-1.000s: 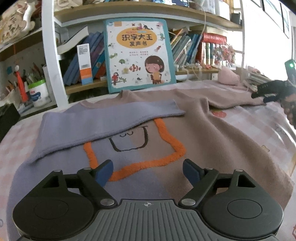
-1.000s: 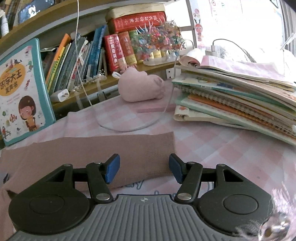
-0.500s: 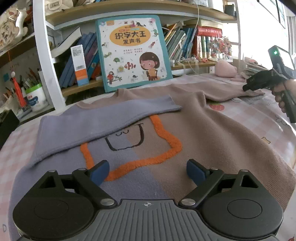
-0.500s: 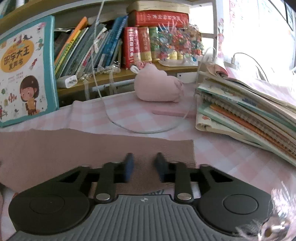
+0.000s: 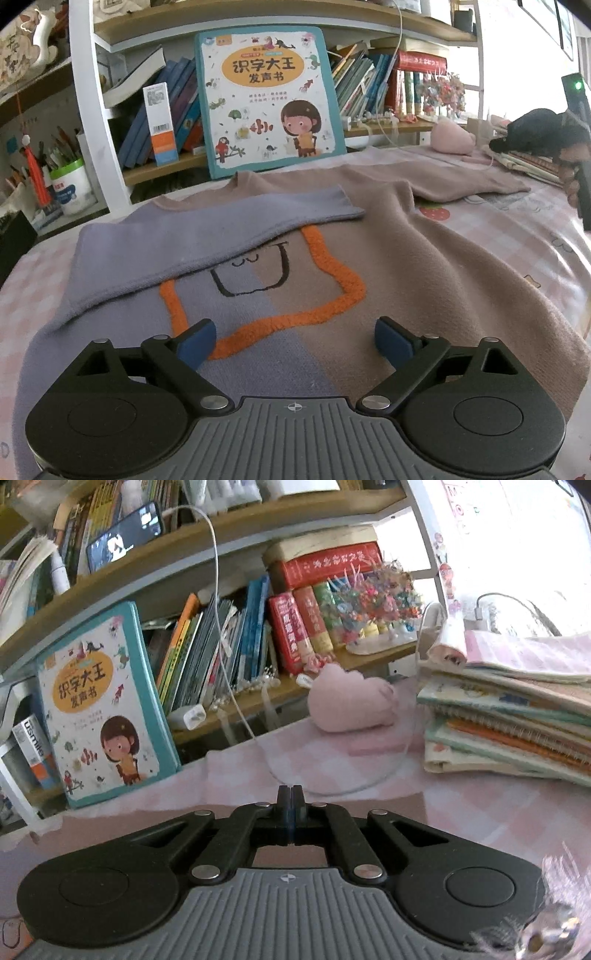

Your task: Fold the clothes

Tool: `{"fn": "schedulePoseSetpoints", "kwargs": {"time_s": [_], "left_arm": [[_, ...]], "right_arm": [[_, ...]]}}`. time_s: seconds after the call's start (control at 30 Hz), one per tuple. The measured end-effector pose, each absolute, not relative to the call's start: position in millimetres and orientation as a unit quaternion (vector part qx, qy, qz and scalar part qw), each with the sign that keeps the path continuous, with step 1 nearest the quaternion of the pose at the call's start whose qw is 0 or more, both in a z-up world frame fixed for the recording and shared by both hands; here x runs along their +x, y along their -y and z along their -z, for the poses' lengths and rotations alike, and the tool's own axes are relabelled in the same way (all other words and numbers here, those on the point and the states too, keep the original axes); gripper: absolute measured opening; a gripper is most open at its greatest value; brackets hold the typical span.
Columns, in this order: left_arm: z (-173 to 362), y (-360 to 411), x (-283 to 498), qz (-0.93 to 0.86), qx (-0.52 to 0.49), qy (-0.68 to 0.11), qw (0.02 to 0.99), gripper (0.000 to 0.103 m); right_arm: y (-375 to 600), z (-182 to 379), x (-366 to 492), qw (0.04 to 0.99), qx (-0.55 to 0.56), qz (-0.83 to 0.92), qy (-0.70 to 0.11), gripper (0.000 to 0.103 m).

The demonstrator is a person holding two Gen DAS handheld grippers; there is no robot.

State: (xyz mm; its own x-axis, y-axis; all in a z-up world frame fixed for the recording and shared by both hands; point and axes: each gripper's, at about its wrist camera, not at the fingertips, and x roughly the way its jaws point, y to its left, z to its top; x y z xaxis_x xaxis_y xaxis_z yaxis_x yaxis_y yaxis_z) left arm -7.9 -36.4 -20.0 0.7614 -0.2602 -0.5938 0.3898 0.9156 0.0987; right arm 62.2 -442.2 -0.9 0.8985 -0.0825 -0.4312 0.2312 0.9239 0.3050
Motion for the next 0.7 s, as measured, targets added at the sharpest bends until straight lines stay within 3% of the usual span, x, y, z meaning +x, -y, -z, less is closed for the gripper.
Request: {"fn": "schedulePoseSetpoints", "kwargs": {"time_s": [0.17, 0.23, 0.27, 0.3, 0.53, 0.7], "left_arm": [[20, 35, -7, 0.176, 0.104, -0.300, 0.932, 0.096], [20, 35, -7, 0.176, 0.102, -0.301, 0.931, 0.096], [20, 35, -7, 0.176, 0.102, -0.301, 0.931, 0.096], [20, 35, -7, 0.176, 0.102, -0.301, 0.931, 0.096], [20, 31, -6, 0.182, 0.098, -0.303, 0.930, 0.096], [20, 28, -4, 0.185, 0.091, -0.306, 0.929, 0.096]], "right_arm": [[464, 6, 64, 0.942, 0.186, 0.130, -0.247, 0.003], [473, 11, 57, 0.934, 0.216, 0.130, -0.254, 0.015], [477, 13, 54, 0.929, 0.230, 0.129, -0.258, 0.031], [482, 16, 51, 0.925, 0.245, 0.129, -0.261, 0.039], [508, 30, 34, 0.895, 0.317, 0.146, -0.277, 0.039], [494, 32, 41, 0.910, 0.265, 0.141, -0.286, 0.037]]}}
